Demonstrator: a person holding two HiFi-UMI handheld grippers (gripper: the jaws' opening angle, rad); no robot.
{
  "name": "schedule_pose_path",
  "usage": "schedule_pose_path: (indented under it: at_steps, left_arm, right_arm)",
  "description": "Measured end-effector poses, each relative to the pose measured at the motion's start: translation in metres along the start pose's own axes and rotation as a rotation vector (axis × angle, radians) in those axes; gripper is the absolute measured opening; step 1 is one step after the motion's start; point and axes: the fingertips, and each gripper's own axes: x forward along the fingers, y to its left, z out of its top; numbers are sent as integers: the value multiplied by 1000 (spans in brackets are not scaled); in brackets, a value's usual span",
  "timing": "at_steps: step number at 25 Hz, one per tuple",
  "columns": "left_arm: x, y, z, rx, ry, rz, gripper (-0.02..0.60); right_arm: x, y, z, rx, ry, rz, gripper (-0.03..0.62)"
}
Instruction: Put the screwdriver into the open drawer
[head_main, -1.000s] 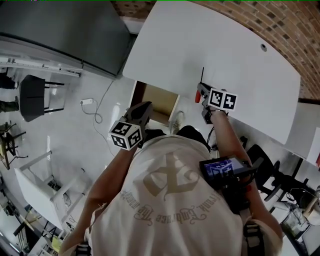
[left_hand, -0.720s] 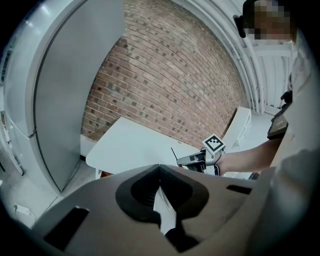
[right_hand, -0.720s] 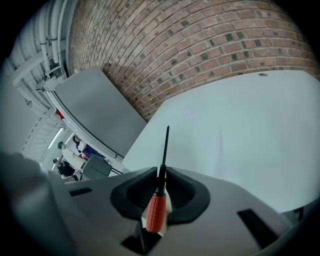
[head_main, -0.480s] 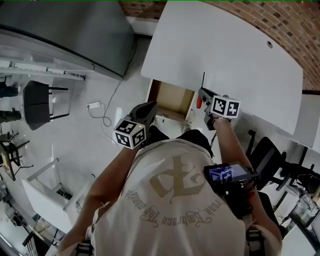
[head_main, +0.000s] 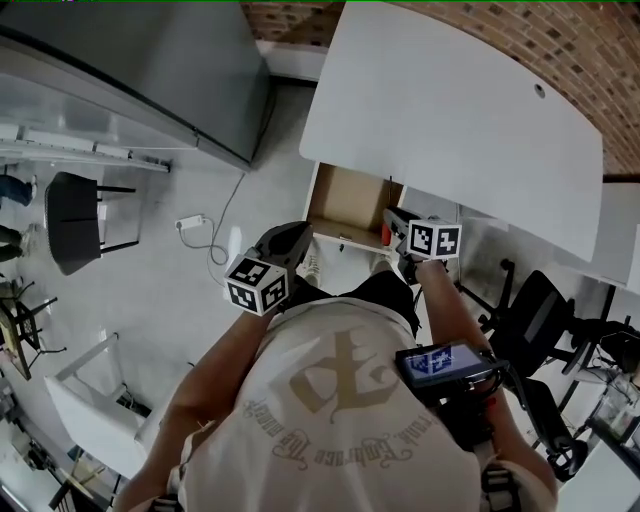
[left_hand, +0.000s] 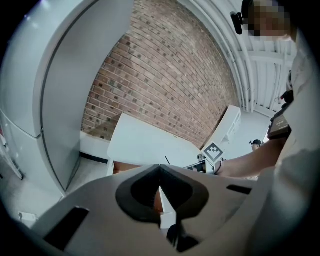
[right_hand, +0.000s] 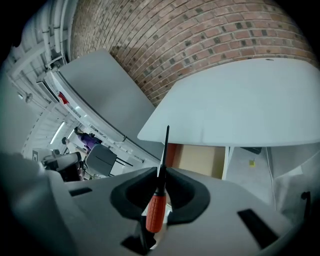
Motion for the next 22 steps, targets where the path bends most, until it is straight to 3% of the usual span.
schedule_pose_path:
  at_steps: [5, 11, 22]
  left_arm:
    - [-24, 12, -13, 21, 24, -2, 20]
    - [-30, 29, -19, -8, 23, 38, 20]
    - [-22, 46, -58, -124, 53, 114, 20]
  right_arm:
    - [23, 16, -30, 10, 32, 4, 67]
    - [50, 15, -40, 47, 73, 9, 67]
    - [106, -23, -66, 112, 206, -62, 67]
